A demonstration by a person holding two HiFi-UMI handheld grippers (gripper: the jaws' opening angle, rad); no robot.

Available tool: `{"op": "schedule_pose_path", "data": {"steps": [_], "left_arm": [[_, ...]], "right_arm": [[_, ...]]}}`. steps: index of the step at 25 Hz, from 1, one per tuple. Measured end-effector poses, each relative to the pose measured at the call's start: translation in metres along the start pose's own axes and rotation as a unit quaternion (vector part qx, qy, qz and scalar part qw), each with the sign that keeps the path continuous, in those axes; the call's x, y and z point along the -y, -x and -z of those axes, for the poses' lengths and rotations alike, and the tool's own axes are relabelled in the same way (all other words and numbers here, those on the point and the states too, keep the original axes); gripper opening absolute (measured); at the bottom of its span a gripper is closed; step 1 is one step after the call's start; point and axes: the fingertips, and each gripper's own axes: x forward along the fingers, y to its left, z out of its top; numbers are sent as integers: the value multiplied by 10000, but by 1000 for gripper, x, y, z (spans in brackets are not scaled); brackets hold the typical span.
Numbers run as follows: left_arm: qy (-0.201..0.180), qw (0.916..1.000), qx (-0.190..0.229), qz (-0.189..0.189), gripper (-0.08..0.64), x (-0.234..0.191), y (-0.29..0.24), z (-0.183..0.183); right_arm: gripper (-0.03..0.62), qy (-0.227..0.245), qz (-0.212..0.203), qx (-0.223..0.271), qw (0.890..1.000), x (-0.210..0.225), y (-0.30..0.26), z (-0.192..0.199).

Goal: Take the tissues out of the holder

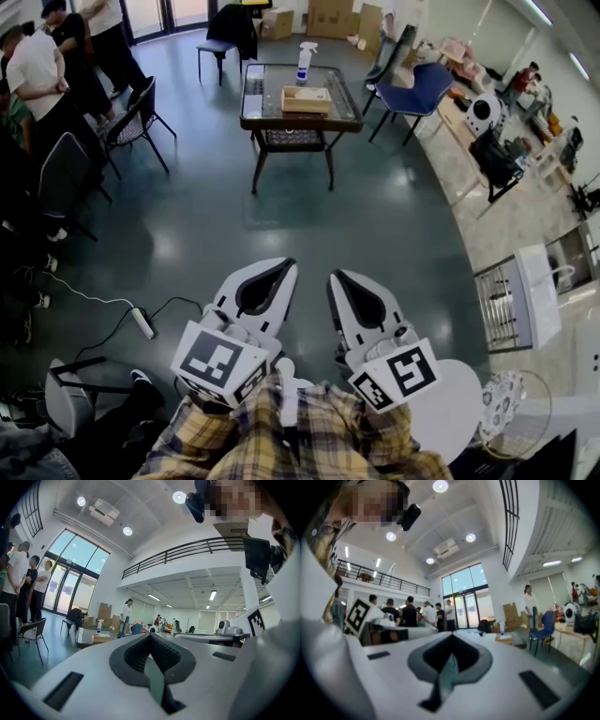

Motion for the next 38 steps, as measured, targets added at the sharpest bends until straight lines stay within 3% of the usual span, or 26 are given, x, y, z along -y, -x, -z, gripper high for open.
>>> {"op": "schedule_pose_path", "data": {"steps": [7,13,19,29,38], "left_arm": [[9,10000,-4,-57,12,-2,-8,5],[13,9999,30,-127,12,-32,-30,0],[89,9998,17,-193,12,-85,-65,-5],[-115,9999,-33,-40,12,-185,-146,-30],[96,9996,-273,14,12,-244,-190,-22]], "right_arm": [[9,-87,-47,-63,9999,9,-1,8],[9,-74,-85,-103,9999,25,-30,7],[9,-59,-83,-152,9998,51,-86,7],[9,-130,97,39,9999,112,-205,-9],[9,-307,322,-192,9988,152,-264,-1]]}}
